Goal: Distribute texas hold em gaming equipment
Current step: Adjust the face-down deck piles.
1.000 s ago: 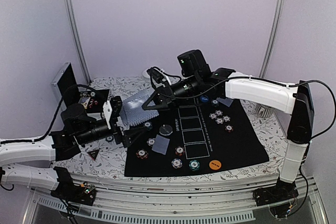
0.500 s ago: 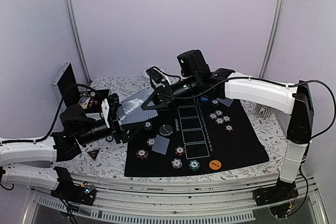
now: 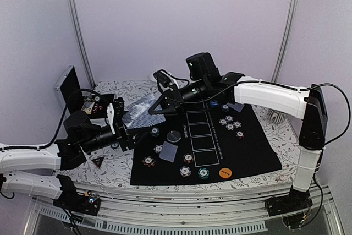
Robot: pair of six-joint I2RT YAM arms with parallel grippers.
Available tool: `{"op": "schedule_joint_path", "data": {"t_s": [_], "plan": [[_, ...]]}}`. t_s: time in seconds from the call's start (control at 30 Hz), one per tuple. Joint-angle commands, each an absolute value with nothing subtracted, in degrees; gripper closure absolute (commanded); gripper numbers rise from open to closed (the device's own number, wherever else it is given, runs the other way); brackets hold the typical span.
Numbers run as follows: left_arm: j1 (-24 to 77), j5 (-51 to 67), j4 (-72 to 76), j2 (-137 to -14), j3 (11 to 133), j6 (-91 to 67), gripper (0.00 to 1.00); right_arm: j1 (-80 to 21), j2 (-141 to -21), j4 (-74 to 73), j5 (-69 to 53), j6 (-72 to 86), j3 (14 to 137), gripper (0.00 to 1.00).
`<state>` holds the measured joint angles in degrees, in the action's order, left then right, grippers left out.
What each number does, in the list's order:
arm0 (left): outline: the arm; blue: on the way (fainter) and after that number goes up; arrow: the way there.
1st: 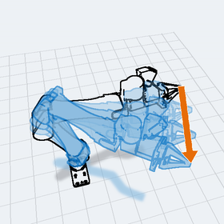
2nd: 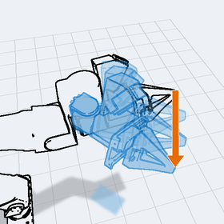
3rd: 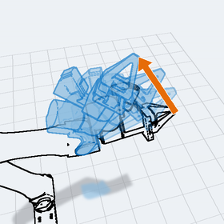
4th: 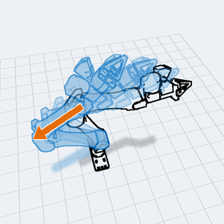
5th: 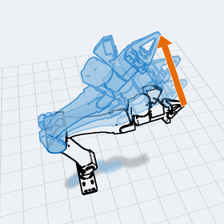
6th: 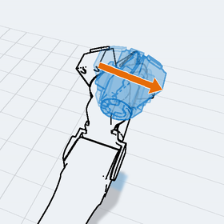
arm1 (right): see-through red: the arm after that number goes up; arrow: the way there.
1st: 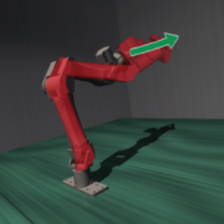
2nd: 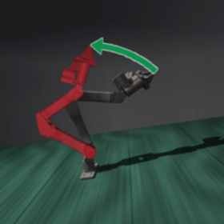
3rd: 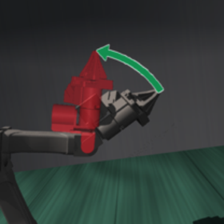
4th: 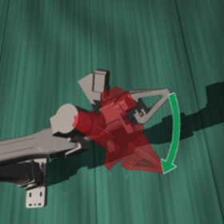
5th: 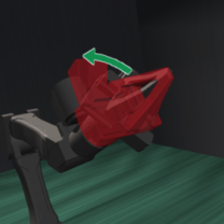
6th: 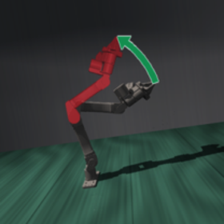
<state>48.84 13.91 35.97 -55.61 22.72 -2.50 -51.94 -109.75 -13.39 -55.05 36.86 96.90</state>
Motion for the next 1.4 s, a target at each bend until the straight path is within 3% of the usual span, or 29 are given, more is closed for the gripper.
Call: {"op": "schedule_joint_path", "data": {"t_s": [0.0,0.47,0.57,0.63,0.8,0.9,1.07,1.2,1.37], "plan": [[48.53,14.9,38.32,-56.55,22.49,-3.67,0.41,-53.52,-111.24,-10.12,-56.98,37.24,97.28,0.87],[48.52,17.55,38.93,-57.52,22.63,-4.32,0.42,-53.79,-112.59,-9.93,-57.99,37.37,98.18,0.83],[48.53,17.94,38.94,-57.59,22.73,-4.53,0.42,-53.74,-112.63,-9.93,-58.22,37.2,98.26,0.91],[48.55,18.73,39.14,-57.74,22.77,-4.71,0.37,-53.76,-112.44,-10.07,-58.11,36.89,98.25,0.97],[48.68,21.99,39.28,-57.61,22.48,-3.49,0.15,-53.74,-112.26,-10.09,-58.12,36.46,98.64,0.98],[49.06,19.43,39.68,-57.02,21.53,-0.3,0.12,-53.78,-112.15,-10.19,-58.49,36.34,98.71,0.98],[50.46,10.05,39.52,-55.95,21.79,7.61,0.17,-54.01,-112.19,-11.2,-58.24,36.15,98.36,0.98],[50.45,9.06,43.06,-56.15,20.75,7.49,0.21,-54.04,-112.15,-11.26,-58.1,36.04,98.43,0.98],[50.34,9.68,43.57,-58.17,21.12,3.82,0.34,-53.97,-112.04,-11.51,-57.88,36.1,98.29,0.98]]}}
